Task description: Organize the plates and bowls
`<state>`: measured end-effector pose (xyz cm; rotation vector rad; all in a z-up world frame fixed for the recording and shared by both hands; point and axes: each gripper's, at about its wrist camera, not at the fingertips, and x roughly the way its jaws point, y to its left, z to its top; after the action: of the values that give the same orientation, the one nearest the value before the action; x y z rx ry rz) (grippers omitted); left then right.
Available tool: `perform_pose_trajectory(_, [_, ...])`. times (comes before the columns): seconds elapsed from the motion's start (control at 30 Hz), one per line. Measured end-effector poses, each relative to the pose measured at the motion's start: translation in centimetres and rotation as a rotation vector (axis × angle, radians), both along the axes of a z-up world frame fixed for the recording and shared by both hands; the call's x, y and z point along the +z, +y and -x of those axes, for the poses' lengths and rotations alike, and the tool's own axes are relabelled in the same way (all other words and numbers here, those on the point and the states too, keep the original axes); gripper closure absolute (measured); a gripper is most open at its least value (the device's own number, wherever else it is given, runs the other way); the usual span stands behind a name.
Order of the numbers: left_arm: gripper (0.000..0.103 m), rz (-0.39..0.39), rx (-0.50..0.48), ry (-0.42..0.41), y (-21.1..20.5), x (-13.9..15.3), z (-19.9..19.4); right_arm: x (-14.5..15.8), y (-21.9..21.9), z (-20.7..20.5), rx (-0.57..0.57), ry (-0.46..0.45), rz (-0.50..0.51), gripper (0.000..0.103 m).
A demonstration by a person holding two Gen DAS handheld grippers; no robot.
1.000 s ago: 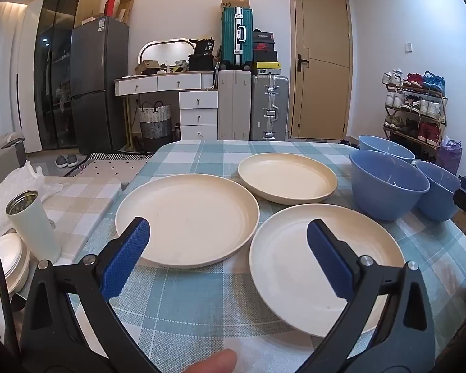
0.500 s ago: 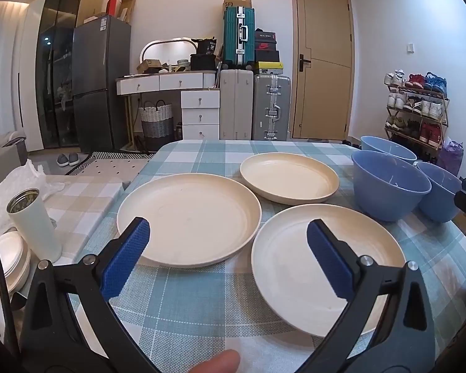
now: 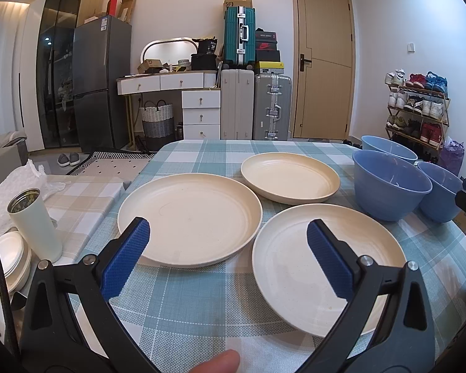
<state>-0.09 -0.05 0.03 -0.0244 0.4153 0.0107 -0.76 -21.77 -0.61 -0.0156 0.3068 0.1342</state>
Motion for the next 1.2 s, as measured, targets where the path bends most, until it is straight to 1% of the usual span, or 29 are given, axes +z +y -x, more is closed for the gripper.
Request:
perform_pose_trajectory(0.13, [0.002,0.000,0.000,0.000,-0.02,0.01,0.01,0.07,0.00,0.44,0.000,-0.001,-0.001,0.000])
perform_pose_trajectory(0.17, [0.002,0.000,0.000,0.001,0.00,0.00,0.00,-0.07,0.00,-0.34,-0.001,0.003,0.000,0.000])
perform_pose_trajectory(1.2, [0.002,0.002,0.000,0.002,0.03,-0.01,-0.02,-0.04,0.01,-0.14,-0.001,0.002,-0.001,0.000])
